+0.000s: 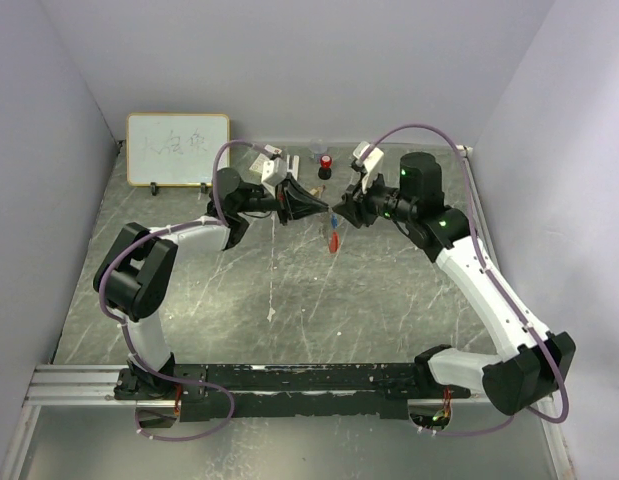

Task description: Put the keys on the keyring

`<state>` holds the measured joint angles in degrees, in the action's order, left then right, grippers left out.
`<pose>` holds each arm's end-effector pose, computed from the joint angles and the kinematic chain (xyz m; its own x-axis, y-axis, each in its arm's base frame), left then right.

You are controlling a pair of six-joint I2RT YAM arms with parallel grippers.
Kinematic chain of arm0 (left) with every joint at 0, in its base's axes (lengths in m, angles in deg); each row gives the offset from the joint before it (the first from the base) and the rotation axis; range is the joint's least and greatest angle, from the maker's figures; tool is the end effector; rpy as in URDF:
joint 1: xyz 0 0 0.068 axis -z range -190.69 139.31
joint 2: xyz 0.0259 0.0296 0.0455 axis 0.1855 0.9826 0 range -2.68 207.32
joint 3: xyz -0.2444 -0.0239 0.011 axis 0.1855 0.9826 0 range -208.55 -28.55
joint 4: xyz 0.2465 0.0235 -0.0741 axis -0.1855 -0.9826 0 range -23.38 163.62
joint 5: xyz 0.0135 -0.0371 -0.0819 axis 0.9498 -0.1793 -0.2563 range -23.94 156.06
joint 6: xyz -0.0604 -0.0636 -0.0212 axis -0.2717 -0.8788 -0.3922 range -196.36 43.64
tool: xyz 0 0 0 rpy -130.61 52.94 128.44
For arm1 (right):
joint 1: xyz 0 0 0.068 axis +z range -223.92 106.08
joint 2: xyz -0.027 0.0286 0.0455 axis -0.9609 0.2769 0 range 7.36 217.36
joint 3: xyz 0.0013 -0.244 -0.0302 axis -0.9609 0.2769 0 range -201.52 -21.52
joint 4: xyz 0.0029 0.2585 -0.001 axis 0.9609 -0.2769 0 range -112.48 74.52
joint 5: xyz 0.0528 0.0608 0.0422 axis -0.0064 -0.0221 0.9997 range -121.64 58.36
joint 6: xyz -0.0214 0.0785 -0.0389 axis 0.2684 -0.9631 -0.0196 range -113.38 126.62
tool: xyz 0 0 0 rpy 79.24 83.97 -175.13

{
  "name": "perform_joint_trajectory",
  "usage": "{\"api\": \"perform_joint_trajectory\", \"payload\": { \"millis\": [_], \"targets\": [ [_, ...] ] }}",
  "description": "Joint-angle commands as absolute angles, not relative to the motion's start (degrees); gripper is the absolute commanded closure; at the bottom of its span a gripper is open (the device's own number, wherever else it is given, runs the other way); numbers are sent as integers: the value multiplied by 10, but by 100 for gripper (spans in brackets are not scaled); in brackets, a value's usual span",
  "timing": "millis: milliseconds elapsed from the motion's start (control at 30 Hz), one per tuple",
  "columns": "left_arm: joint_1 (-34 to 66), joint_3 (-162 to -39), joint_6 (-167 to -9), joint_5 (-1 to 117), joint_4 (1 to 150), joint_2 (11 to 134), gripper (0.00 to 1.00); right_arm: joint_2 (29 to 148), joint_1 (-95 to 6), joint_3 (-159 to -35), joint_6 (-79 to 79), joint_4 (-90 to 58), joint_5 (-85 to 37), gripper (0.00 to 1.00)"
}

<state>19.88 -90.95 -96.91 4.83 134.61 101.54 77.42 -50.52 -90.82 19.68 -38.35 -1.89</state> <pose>0.3124 -0.2667 0.2627 -0.0716 -0.1540 -0.9855 0.9959 -0.0649 -0.0622 0.2724 0.1614 0.3345 -0.1861 -0.2944 -0.9374 -0.8255 0.5642 -0.0133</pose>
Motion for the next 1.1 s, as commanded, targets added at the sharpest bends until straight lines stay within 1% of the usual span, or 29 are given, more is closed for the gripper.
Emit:
{"api": "perform_joint_trajectory", "payload": {
  "millis": [0,267,433,767,1067],
  "targets": [
    [186,-897,-1052,52,1472,991,94,752,-510,-891,182,-345,-35,63],
    [177,-893,-1133,47,1580,1001,93,741,-512,-864,181,-314,-10,70],
    [177,-895,-1176,42,1633,1013,93,742,-512,-859,181,-295,13,70],
    [177,-890,-1176,42,1636,1017,93,751,-512,-865,176,-282,52,70],
    [177,-890,-1153,45,1609,1013,94,744,-512,-866,176,-284,48,70]
  ]
}}
